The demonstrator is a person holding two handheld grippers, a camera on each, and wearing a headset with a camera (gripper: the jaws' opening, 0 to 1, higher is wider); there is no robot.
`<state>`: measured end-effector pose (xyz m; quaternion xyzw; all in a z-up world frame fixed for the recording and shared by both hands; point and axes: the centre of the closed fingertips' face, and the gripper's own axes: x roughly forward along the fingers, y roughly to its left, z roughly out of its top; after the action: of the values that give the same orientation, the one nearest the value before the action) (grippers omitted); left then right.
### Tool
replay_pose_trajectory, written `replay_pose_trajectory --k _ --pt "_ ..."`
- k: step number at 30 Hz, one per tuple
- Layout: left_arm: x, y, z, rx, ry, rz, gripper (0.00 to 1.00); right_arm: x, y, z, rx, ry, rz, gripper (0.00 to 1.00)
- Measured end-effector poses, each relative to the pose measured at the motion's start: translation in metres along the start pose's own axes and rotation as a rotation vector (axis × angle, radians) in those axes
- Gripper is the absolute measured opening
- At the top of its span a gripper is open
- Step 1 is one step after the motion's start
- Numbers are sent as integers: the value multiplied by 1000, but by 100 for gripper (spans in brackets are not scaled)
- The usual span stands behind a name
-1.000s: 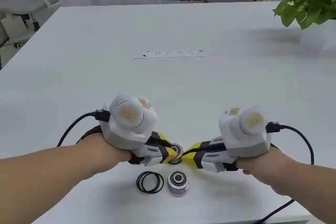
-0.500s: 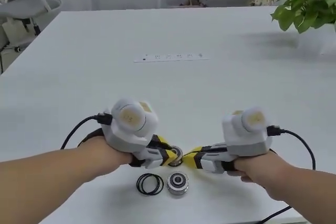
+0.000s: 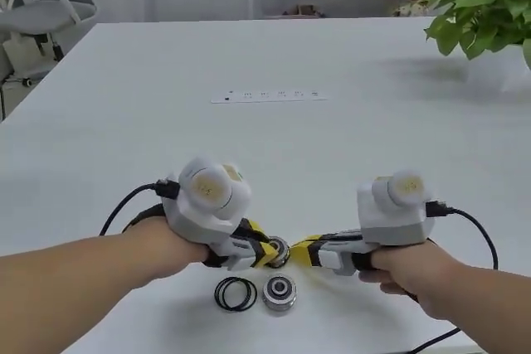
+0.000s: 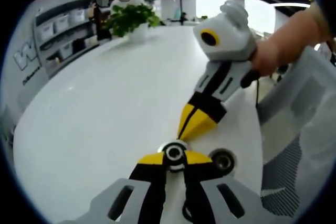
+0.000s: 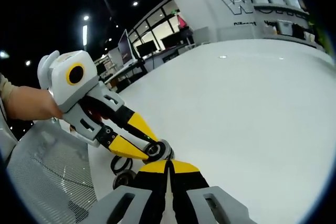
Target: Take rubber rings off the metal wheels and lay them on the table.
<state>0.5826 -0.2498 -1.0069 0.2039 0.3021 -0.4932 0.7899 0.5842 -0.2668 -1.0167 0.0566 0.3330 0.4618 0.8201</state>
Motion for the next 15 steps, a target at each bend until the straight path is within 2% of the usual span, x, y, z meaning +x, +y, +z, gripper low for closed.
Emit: replay_pose_trajectory --k 2,4,12,15 --pt "0 0 0 1 3 3 12 -2 1 8 55 -41 16 0" --pt "0 -1 0 2 5 5 12 -1 2 6 34 -26 12 0" --pt "0 -4 0 3 5 10 12 -3 5 6 104 -38 18 0" --pt "0 -4 0 4 6 13 12 -3 7 6 99 -37 15 0"
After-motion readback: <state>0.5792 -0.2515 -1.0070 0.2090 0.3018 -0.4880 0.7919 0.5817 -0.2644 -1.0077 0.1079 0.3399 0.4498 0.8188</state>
